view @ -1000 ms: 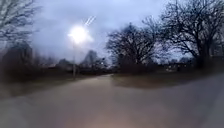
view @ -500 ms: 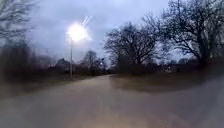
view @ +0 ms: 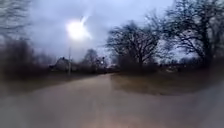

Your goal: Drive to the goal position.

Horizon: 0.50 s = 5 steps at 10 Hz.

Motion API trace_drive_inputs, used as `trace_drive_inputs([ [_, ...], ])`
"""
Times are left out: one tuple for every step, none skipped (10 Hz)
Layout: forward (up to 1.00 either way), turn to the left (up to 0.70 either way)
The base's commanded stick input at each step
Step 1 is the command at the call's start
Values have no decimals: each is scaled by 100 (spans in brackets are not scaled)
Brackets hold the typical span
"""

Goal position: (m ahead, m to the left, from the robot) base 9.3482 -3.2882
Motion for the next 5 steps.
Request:
trace_drive_inputs([
  [100,6],
  [100,4],
  [100,4],
  [100,4],
  [100,4],
])
